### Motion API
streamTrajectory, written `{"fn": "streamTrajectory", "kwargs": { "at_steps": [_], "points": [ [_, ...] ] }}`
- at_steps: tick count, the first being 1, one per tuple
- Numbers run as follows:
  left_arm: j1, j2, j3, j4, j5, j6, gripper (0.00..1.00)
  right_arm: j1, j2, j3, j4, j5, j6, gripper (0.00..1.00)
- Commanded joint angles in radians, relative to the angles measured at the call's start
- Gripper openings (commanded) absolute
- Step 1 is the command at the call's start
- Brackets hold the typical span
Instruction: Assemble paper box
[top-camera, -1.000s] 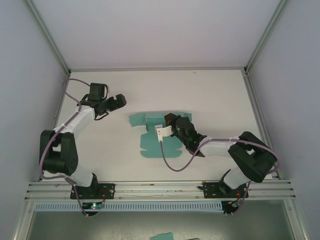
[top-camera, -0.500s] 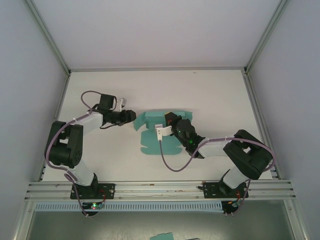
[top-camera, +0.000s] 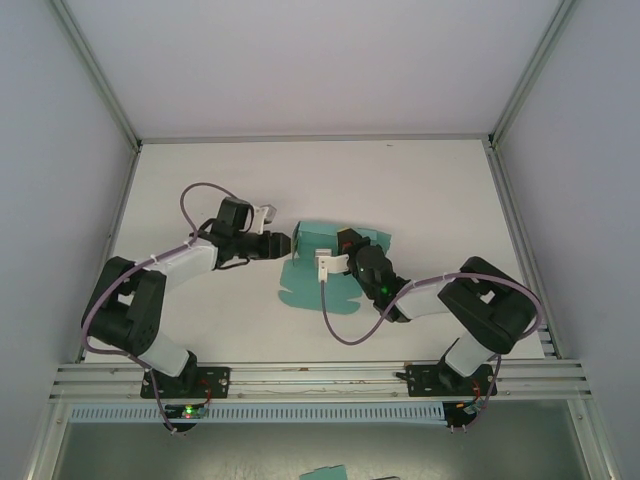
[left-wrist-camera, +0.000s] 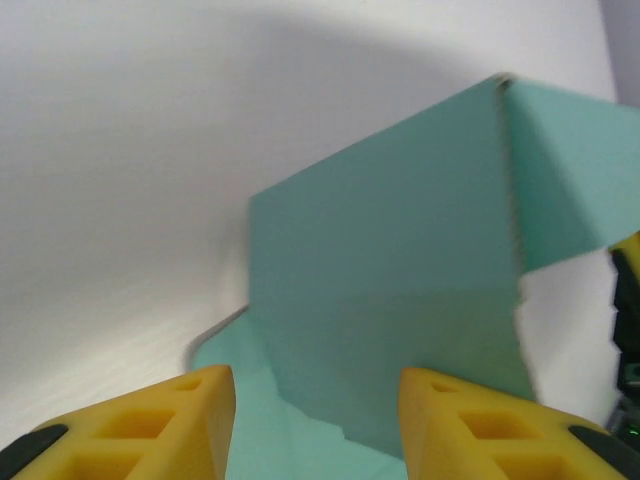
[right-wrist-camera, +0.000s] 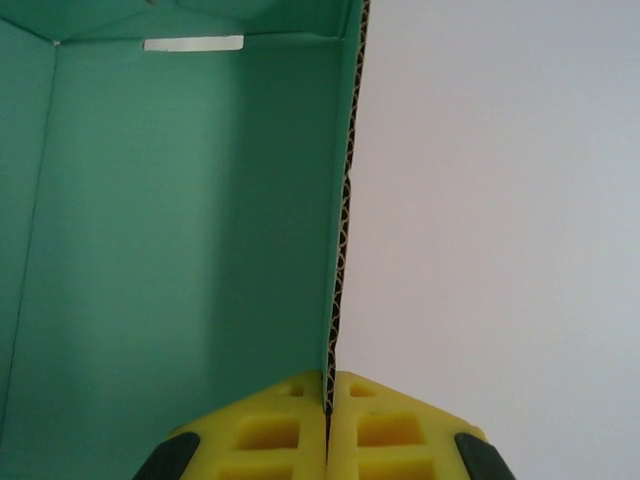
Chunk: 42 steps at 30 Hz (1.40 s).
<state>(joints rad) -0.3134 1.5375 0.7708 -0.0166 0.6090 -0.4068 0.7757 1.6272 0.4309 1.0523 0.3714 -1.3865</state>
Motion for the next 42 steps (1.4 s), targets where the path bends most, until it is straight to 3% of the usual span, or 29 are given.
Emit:
{"fn": "streamTrajectory", "kwargs": {
  "at_steps": [1,4,11,21,30,33,37,40,42],
  "points": [
    [-0.005,-0.042,-0.094,0.096,-0.071,0.037,0.48,0.019,0.061,-0.051,0.081,0.05,-0.018,0.0],
    [-0.008,-0.066,-0.145,0.18,-0.028,0.066,0.5,0.036,0.093,-0.069,0.111,0.044,-0.038,0.0],
    [-0.025,-0.068,-0.102,0.186,-0.017,0.168,0.51,0.05,0.081,-0.06,0.068,0.051,-0.028,0.0],
    [-0.075,0.063,-0.005,0.252,0.021,0.251,0.55,0.051,0.073,-0.04,0.0,0.052,0.01,0.0],
    [-0.096,0.123,-0.019,0.414,-0.136,0.247,0.57,0.053,0.06,-0.02,-0.083,0.036,0.039,0.0],
    [-0.103,0.161,0.003,0.45,-0.092,0.263,0.57,0.053,0.036,0.0,-0.182,0.006,0.076,0.0],
    [-0.137,0.22,0.05,0.42,-0.124,0.321,0.57,0.054,0.026,0.021,-0.248,-0.014,0.11,0.0],
    [-0.138,0.252,0.067,0.444,-0.122,0.311,0.51,0.054,0.028,0.031,-0.282,-0.015,0.12,0.0],
    [-0.14,0.259,0.071,0.467,-0.128,0.303,0.41,0.054,0.027,0.039,-0.316,-0.019,0.134,0.0]
  ]
}}
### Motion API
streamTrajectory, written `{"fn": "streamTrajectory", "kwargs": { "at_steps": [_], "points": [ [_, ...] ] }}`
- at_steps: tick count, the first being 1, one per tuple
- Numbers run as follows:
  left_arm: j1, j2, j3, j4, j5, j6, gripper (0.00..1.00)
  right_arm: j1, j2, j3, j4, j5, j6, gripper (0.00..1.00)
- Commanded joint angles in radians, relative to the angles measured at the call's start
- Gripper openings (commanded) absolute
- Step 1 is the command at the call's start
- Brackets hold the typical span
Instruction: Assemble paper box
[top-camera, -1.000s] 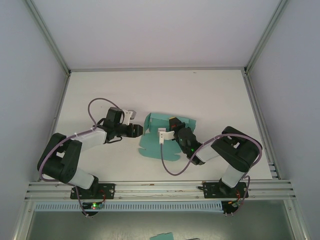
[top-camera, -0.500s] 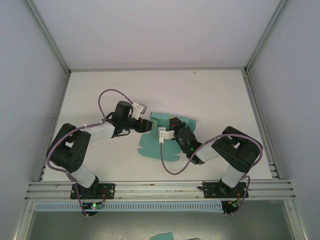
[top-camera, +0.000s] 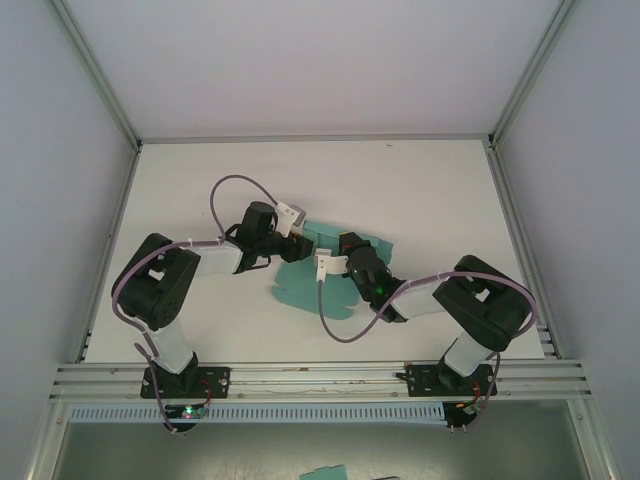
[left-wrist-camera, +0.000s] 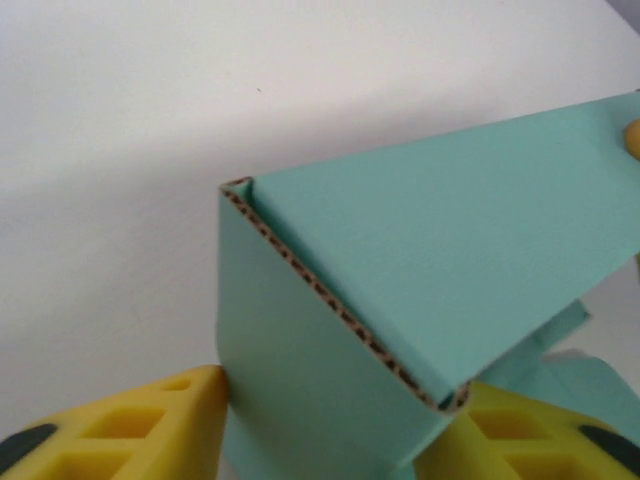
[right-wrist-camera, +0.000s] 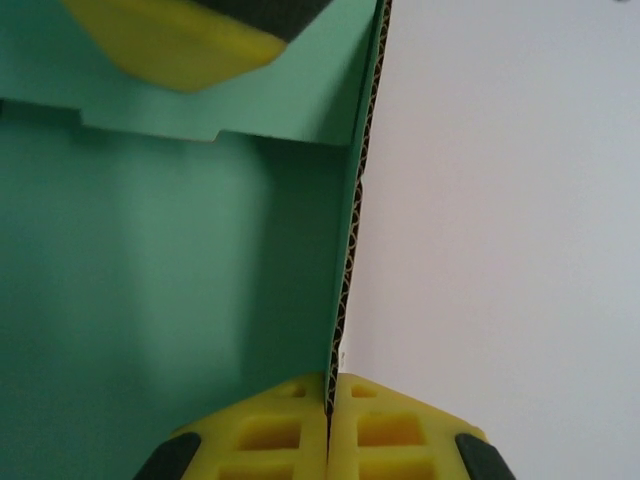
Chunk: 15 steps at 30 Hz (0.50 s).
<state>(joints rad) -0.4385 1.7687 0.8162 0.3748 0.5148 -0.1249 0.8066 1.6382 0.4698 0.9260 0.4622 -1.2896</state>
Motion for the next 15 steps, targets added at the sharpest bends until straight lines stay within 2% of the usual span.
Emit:
{"fn": "streamTrajectory", "kwargs": {
  "at_steps": [1,3,6,9,15],
  "points": [
    [-0.016,0.028,0.028,0.083,-0.047,0.022,0.34,0.023,0.015,0.003,-0.199,-0.11,0.044,0.0],
    [-0.023,0.031,0.033,0.091,-0.127,0.022,0.15,0.023,0.014,0.005,-0.204,-0.103,0.05,0.0],
    [-0.035,0.04,0.033,0.097,-0.269,0.024,0.11,0.023,0.0,0.014,-0.236,-0.109,0.077,0.0],
    [-0.056,0.038,0.029,0.087,-0.455,-0.009,0.0,0.027,-0.022,0.035,-0.301,-0.109,0.146,0.0],
    [-0.115,0.074,0.037,0.023,-0.817,-0.08,0.0,0.046,-0.032,0.063,-0.387,-0.069,0.264,0.0]
  ]
}}
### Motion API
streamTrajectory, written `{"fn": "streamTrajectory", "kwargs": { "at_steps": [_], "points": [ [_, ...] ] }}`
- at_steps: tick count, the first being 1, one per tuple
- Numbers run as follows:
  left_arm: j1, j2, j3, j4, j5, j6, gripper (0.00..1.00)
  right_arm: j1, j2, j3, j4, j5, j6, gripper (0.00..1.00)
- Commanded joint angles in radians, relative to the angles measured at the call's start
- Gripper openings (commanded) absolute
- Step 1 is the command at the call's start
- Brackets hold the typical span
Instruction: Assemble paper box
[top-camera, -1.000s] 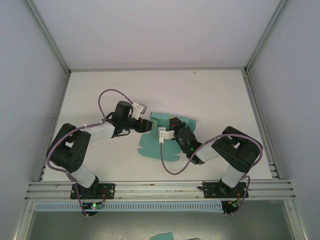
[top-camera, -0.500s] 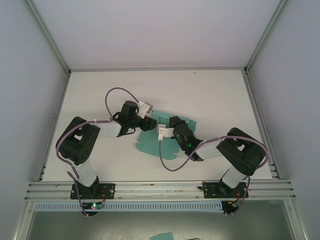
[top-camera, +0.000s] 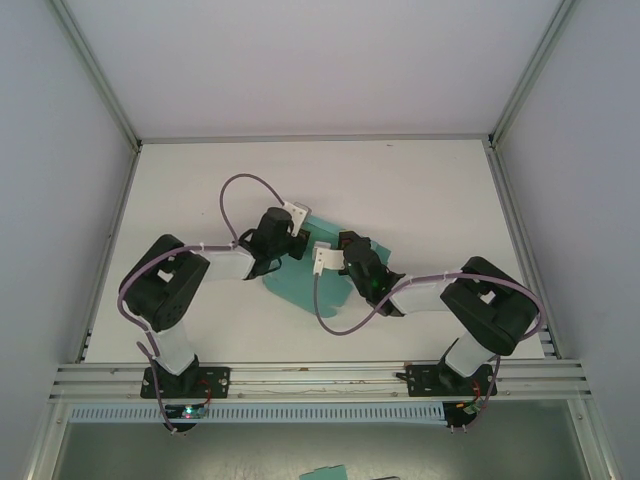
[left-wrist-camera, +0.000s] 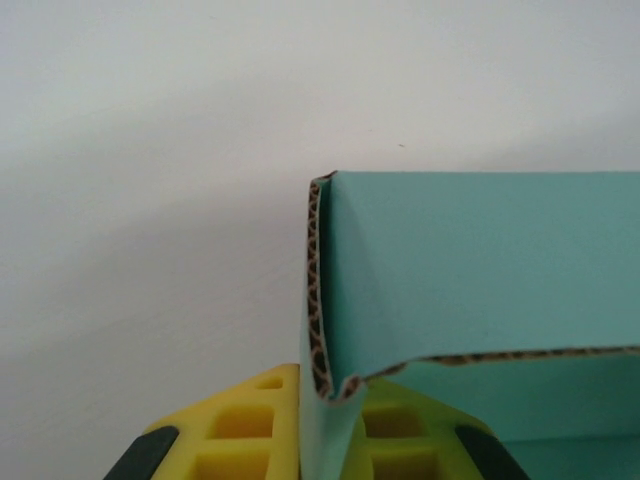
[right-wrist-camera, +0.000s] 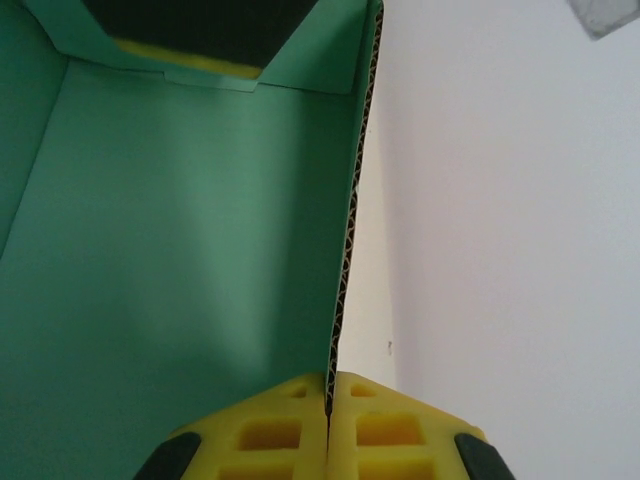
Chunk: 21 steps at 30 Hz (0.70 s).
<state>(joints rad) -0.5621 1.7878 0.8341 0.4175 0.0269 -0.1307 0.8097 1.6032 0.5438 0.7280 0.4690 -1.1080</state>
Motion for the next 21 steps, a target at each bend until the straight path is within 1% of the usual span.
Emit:
{"fn": "streamTrajectory", "kwargs": {
  "at_steps": [1,2,5,6,8,10,13,16,19,21],
  "points": [
    [0.003,0.065,0.02,-0.026,-0.374,-0.089,0.0,0.044,0.007,-0.006,-0.198,-0.064,0.095,0.0],
    [-0.001,0.069,0.021,-0.033,-0.409,-0.103,0.0,0.046,0.01,-0.003,-0.205,-0.06,0.104,0.0],
    [-0.006,0.07,0.008,-0.024,-0.428,-0.112,0.0,0.046,0.02,0.002,-0.219,-0.048,0.115,0.0],
    [-0.006,0.07,0.004,-0.028,-0.411,-0.1,0.0,0.045,0.022,0.004,-0.223,-0.046,0.115,0.0],
    [-0.004,0.067,-0.018,0.007,-0.324,-0.06,0.0,0.044,0.019,0.005,-0.231,-0.041,0.116,0.0],
    [-0.003,0.064,-0.024,0.017,-0.224,-0.026,0.11,0.039,0.011,0.001,-0.234,-0.057,0.114,0.0],
    [0.005,0.074,0.01,-0.041,-0.124,-0.009,0.17,0.034,0.0,-0.003,-0.253,-0.09,0.112,0.0],
    [0.016,0.075,0.004,-0.002,-0.058,-0.012,0.19,0.032,0.001,-0.001,-0.265,-0.103,0.096,0.0],
    [0.046,0.066,0.003,0.015,0.027,-0.032,0.23,0.026,-0.001,-0.005,-0.272,-0.119,0.081,0.0],
    [0.059,0.057,0.002,0.03,0.072,-0.038,0.23,0.022,-0.007,-0.008,-0.274,-0.137,0.076,0.0]
  ]
}}
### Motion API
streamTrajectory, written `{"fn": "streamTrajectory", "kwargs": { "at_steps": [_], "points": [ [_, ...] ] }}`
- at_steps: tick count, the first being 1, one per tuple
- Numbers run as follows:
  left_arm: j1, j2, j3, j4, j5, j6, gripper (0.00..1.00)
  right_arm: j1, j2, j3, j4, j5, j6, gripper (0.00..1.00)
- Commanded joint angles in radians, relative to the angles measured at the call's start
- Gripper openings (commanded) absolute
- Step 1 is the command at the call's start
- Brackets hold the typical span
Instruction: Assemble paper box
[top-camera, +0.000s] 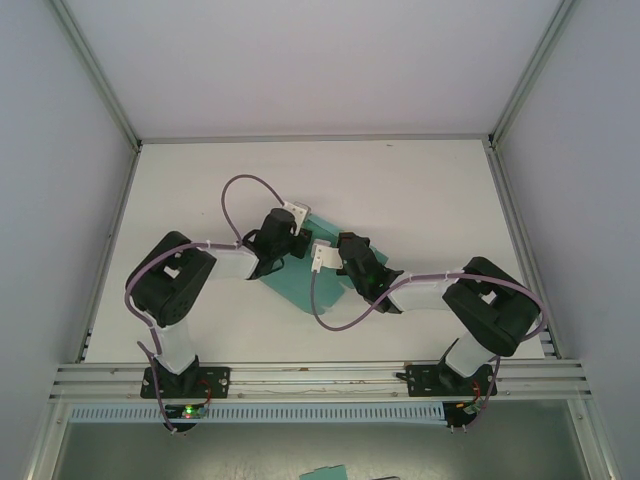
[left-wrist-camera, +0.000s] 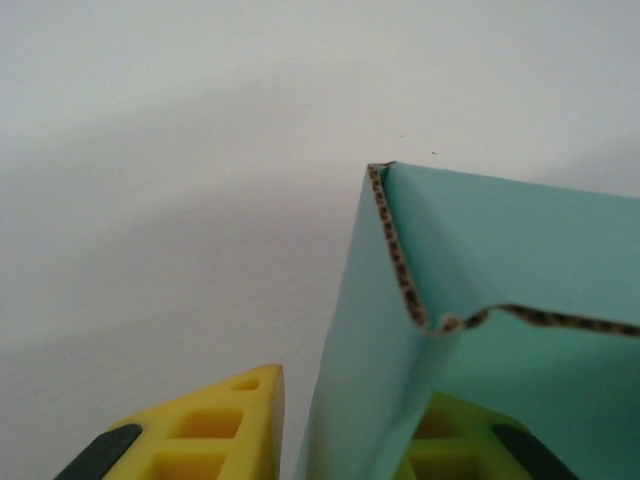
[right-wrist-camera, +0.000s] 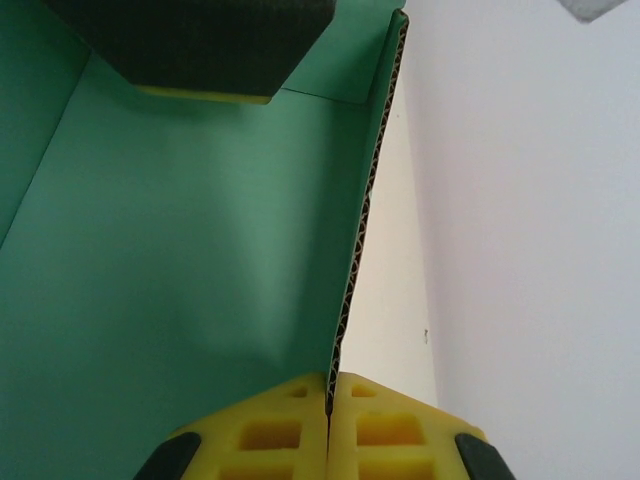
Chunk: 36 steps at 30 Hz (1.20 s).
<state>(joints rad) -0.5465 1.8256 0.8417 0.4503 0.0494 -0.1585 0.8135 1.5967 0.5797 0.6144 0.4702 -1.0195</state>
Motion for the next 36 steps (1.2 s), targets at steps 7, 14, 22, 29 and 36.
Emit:
{"fn": "streamTrajectory", "kwargs": {
  "at_steps": [7,14,22,29,36],
  "points": [
    [0.047,0.033,0.053,-0.042,0.074,0.043,0.08,0.009,-0.003,-0.038,-0.159,-0.169,-0.033,0.0],
    [0.046,0.041,0.083,-0.169,-0.356,-0.067,0.0,0.008,-0.025,-0.028,-0.19,-0.153,-0.009,0.0],
    [0.046,-0.014,-0.036,-0.068,-0.458,-0.076,0.0,-0.007,-0.044,-0.017,-0.206,-0.12,0.082,0.0],
    [0.046,-0.2,-0.143,0.002,-0.233,-0.126,0.0,-0.022,-0.188,-0.005,-0.187,-0.192,0.231,0.31],
    [0.045,-0.396,-0.233,-0.047,-0.153,-0.179,0.0,-0.042,-0.556,-0.09,-0.094,-0.26,0.493,0.98]
  ]
}}
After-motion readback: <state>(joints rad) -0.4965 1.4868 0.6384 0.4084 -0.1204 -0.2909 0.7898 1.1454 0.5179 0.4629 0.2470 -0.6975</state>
